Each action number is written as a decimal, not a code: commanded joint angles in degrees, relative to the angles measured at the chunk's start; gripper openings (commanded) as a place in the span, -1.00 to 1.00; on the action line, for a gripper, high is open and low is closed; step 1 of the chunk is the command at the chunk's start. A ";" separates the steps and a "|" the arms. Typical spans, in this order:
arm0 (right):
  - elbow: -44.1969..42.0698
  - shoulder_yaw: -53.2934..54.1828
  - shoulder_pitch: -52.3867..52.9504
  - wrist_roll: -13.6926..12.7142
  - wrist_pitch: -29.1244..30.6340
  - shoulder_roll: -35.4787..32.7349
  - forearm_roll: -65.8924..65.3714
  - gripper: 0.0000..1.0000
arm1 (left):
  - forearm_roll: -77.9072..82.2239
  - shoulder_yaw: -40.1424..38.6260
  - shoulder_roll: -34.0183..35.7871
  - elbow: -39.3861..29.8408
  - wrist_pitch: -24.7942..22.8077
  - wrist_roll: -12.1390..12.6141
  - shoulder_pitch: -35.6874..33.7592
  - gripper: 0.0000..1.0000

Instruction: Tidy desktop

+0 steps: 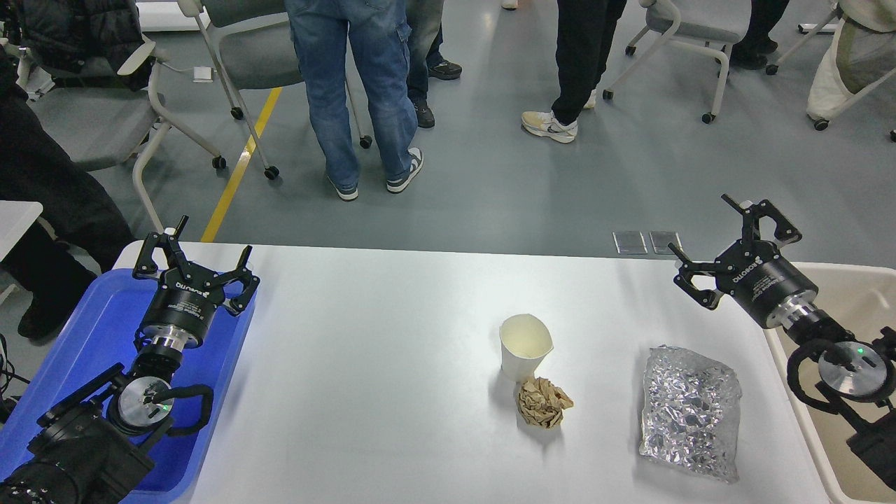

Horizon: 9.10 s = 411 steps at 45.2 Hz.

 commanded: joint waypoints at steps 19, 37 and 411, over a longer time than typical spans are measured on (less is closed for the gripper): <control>0.38 0.00 0.21 0.00 -0.09 -1.14 0.07 1.00 | -0.01 0.18 0.18 -0.02 0.00 -0.01 -0.18 1.00; 15.13 -1.67 -0.05 -0.18 -0.61 -10.27 -1.59 1.00 | -0.01 0.18 0.18 0.07 0.00 -0.01 -0.18 1.00; -46.11 -32.79 9.17 -10.84 -25.51 4.31 -0.28 1.00 | -0.09 0.54 0.26 -0.02 -0.26 -0.01 -0.18 1.00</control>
